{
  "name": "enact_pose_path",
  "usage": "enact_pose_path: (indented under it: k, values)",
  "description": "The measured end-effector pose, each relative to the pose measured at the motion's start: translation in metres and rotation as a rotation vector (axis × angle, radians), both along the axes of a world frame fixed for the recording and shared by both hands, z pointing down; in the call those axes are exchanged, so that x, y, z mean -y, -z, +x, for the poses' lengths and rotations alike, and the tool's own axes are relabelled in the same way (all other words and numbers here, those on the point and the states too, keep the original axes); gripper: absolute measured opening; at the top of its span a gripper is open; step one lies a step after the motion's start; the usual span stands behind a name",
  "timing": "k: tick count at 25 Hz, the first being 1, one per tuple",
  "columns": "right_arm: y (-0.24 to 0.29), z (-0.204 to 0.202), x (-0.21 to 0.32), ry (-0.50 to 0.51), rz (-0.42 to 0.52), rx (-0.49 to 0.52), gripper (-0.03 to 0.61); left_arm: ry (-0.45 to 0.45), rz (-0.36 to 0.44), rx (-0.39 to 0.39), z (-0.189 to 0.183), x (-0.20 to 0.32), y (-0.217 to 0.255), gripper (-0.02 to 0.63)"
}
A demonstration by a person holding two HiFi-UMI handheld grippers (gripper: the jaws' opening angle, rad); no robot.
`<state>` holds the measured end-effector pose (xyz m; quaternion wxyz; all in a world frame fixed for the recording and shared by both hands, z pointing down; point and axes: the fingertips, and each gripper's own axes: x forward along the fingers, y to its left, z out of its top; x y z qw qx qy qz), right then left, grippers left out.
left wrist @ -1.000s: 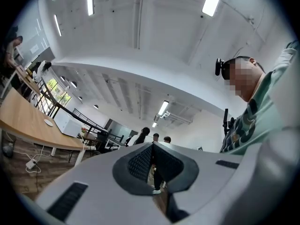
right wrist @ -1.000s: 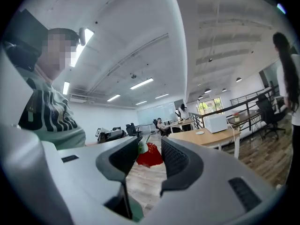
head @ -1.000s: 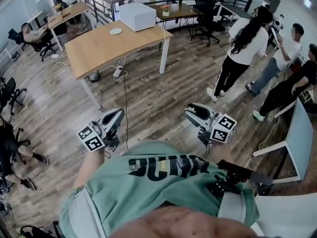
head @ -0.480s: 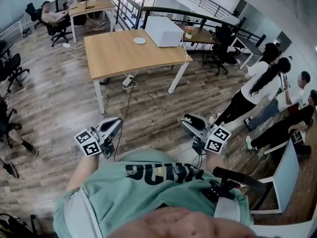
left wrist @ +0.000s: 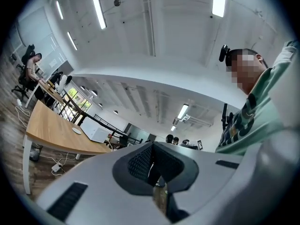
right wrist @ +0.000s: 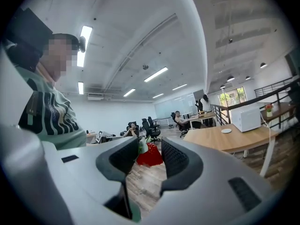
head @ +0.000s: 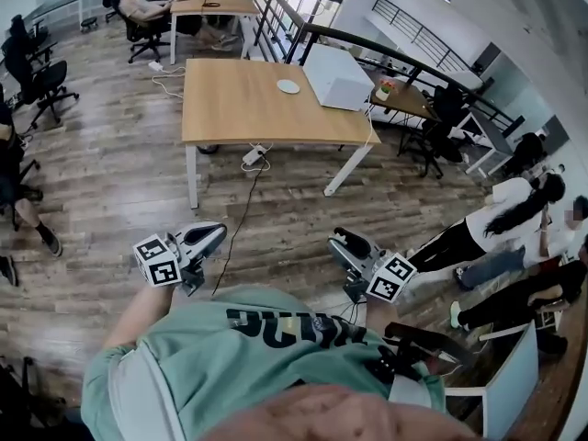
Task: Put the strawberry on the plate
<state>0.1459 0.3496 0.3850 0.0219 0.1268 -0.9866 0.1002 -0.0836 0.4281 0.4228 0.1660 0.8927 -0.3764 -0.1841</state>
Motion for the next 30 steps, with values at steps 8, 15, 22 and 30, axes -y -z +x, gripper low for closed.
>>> enact_pose_path:
  k: [8, 15, 22, 30]
  values:
    - [0.0, 0.095, 0.104, 0.071, -0.016, 0.075, 0.16, 0.055, 0.004, 0.042, 0.108, 0.086, 0.026, 0.003]
    - [-0.019, 0.162, 0.168, 0.085, -0.071, 0.131, 0.16, 0.058, -0.022, 0.089, 0.182, 0.142, 0.032, 0.003]
    - [-0.03, 0.188, 0.207, 0.071, -0.092, 0.158, 0.16, 0.04, -0.056, 0.109, 0.207, 0.187, 0.026, 0.003]
    - [-0.032, 0.149, 0.239, -0.001, -0.09, 0.113, 0.16, -0.035, -0.062, 0.064, 0.163, 0.233, 0.012, 0.003]
